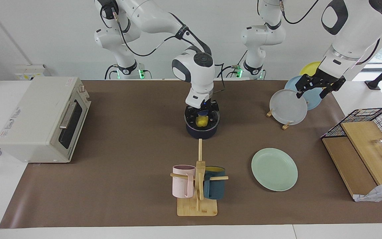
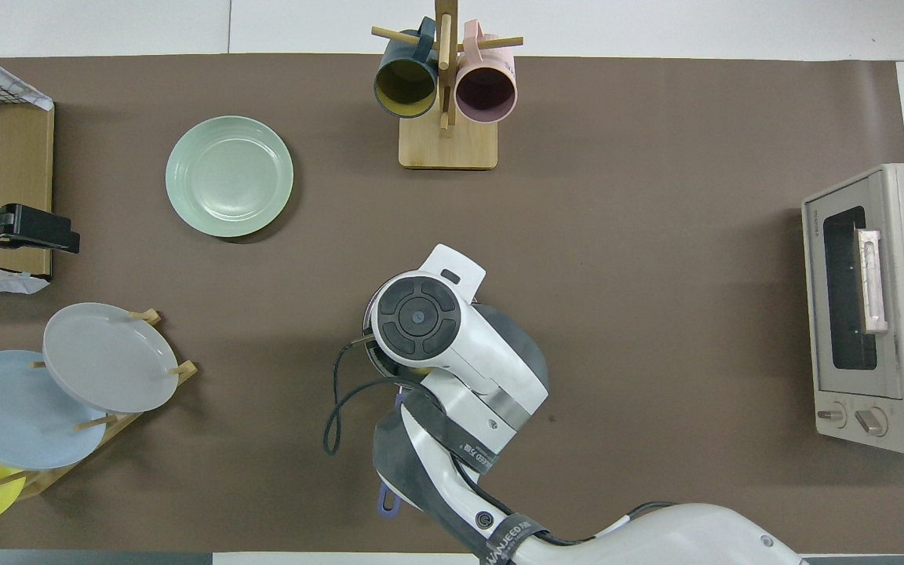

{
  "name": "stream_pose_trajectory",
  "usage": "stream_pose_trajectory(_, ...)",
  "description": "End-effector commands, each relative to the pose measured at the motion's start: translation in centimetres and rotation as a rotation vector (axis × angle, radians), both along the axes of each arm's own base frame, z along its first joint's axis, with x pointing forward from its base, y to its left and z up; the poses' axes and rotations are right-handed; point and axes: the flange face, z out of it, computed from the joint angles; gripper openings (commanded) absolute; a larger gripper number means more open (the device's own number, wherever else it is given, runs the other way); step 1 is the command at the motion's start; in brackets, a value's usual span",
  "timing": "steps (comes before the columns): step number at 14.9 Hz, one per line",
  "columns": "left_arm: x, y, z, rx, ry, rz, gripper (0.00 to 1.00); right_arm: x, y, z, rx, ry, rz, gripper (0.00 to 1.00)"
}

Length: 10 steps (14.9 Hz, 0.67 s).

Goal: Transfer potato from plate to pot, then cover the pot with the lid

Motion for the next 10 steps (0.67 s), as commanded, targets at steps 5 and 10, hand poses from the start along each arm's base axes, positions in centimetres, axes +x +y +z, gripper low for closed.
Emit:
stream_pose_trajectory(5, -0.6, 0.3, 0.3, 0.022, -0.002, 0.011, 1.0, 2.3, -0.7, 2.8, -0.024, 0.004, -0.021, 1.0)
stream_pose_trajectory(10, -0.6, 0.3, 0.4, 0.021, -0.002, 0.011, 1.0, 3.1, 0.0, 6.8, 0.03, -0.043, -0.091, 1.0)
